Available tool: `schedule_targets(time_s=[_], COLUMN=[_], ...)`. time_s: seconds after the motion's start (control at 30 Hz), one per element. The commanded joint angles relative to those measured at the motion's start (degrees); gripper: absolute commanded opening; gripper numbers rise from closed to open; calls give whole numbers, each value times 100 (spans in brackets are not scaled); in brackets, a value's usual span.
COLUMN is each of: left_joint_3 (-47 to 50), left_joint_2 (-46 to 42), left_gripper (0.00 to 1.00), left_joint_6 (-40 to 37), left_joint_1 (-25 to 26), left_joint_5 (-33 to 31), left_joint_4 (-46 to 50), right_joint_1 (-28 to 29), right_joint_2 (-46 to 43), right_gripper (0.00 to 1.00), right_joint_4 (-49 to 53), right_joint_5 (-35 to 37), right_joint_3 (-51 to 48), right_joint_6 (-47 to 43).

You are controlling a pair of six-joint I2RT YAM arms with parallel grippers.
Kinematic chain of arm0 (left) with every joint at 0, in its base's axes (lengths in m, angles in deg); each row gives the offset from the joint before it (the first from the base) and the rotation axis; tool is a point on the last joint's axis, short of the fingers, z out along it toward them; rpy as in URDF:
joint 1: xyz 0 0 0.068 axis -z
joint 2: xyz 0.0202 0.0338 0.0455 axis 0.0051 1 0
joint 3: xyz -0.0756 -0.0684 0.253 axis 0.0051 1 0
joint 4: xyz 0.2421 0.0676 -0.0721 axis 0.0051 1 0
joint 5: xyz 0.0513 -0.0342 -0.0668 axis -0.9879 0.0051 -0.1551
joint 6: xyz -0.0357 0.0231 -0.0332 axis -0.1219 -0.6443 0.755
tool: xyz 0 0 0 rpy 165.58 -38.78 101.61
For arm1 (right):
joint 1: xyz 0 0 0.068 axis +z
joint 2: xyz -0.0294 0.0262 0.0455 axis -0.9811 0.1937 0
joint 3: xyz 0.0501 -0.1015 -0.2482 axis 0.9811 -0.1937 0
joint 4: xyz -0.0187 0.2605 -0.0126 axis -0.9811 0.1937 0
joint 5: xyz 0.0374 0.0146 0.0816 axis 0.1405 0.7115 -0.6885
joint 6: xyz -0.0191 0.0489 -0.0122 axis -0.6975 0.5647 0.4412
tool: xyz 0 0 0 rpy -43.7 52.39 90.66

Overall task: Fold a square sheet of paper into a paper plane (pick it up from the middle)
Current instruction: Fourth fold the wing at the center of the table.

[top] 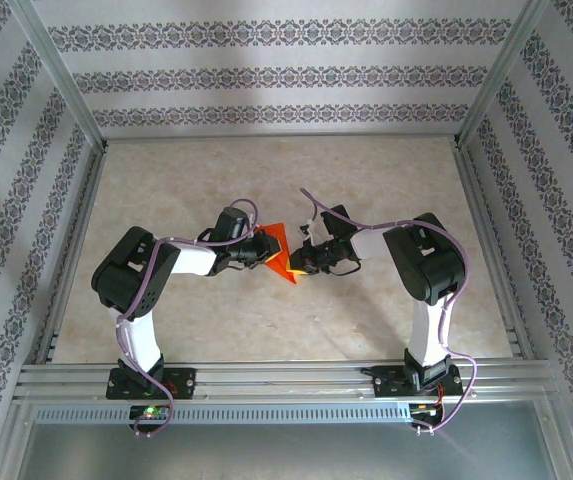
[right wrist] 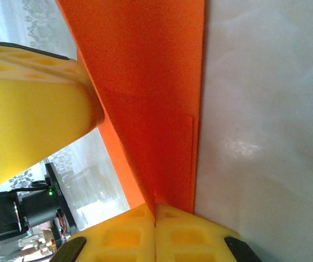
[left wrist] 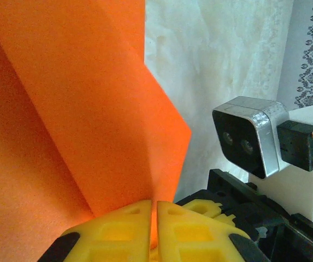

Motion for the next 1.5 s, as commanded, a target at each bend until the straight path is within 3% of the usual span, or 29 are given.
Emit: schedule_targets(time_s=[0.0,0.97,1.2,1.47], left_joint_3=[43,-253,-242,-107], left_joint_2=[66,390,81,-25], left_gripper=[11,12,12,12], left_joint_6=[-76,-166,-225,-232], left_joint_1=[-38,-39,-146,-288], left_joint_5=[23,267,198,232], left_joint_4=[-385,-383,-256,-264], right_joint_1=[19,10,1,-7], right_joint_2=[578,592,636,635], right_gripper=[8,16,8,6], right_joint_4=[268,259,259,163], right_joint_5=[1106,1128,1242,1315], right_joint_3=[-318,-360,-405,-463], right_joint_6=[-111,-126,-143,-132])
